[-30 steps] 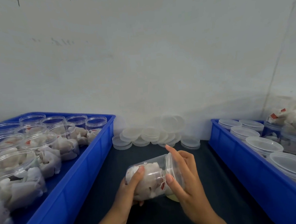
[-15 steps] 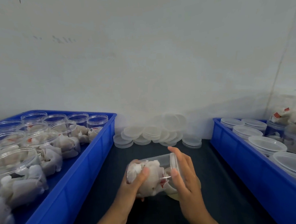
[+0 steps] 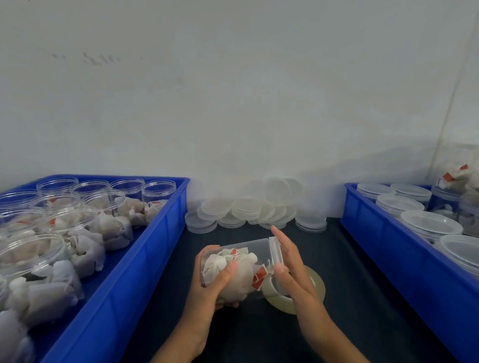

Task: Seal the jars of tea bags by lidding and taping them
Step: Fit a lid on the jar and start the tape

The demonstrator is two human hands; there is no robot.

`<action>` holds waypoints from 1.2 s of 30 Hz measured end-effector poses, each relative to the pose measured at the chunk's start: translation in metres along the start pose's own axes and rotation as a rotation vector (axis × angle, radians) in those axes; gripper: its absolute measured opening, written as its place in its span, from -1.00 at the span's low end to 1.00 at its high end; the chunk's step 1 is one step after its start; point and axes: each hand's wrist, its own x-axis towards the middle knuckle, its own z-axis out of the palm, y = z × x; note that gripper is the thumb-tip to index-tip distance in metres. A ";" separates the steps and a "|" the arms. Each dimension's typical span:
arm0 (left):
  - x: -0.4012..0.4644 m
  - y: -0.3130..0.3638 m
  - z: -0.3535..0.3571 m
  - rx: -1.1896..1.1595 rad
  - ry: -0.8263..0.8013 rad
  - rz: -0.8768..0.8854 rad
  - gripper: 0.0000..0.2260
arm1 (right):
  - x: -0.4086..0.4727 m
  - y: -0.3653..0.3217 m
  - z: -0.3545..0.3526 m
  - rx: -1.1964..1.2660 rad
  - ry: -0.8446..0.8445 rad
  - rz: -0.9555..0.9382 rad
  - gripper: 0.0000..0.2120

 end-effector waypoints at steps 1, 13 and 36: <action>-0.001 0.000 0.000 0.001 -0.006 -0.004 -0.54 | -0.004 -0.002 -0.001 0.001 0.012 0.027 -0.53; -0.009 0.013 0.007 0.001 -0.187 -0.193 -0.42 | 0.000 -0.002 -0.008 -0.541 0.174 -0.325 -0.48; -0.013 0.000 0.023 -0.047 -0.047 -0.057 -0.46 | 0.017 0.001 -0.013 -0.159 0.216 0.056 -0.54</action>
